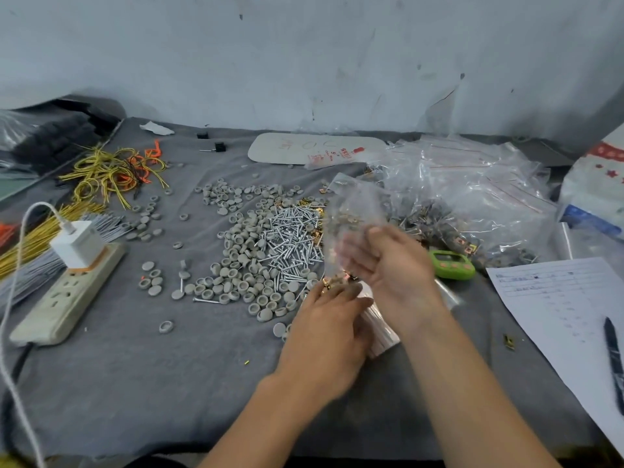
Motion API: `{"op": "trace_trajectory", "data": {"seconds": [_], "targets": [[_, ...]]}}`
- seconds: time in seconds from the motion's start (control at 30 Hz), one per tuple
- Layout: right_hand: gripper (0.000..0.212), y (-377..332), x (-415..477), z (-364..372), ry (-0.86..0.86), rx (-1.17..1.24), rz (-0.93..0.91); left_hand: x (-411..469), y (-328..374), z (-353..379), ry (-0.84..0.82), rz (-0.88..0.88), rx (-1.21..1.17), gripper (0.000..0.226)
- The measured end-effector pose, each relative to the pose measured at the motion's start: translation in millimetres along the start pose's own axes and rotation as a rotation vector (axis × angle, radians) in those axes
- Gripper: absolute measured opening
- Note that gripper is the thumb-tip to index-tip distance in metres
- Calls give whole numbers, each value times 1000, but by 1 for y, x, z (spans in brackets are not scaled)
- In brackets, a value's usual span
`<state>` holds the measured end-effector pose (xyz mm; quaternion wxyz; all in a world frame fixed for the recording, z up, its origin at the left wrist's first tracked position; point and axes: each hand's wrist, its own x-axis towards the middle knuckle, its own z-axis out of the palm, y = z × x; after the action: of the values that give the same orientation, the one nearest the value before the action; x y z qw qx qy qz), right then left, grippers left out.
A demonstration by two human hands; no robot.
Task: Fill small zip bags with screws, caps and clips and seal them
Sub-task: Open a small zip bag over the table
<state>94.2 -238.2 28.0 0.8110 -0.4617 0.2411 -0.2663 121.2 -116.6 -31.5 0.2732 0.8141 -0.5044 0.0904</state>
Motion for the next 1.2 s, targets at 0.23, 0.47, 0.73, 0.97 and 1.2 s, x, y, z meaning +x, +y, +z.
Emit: {"op": "trace_trajectory", "data": {"seconds": [0.23, 0.47, 0.73, 0.97, 1.2], "targets": [[13, 20, 20, 3, -53, 71, 230, 20, -44, -68, 325, -684, -623, 24], [6, 24, 19, 0, -254, -597, 56, 46, -83, -84, -225, -628, -1009, 31], [14, 33, 29, 11, -346, -782, -11, 22, -94, -80, -138, -581, -723, 17], [15, 40, 13, 20, -236, -1114, -205, 1, -89, -88, -391, -705, -859, 17], [11, 47, -13, 28, 78, -1102, -574, 8, -90, -84, 165, -853, -886, 15]]}}
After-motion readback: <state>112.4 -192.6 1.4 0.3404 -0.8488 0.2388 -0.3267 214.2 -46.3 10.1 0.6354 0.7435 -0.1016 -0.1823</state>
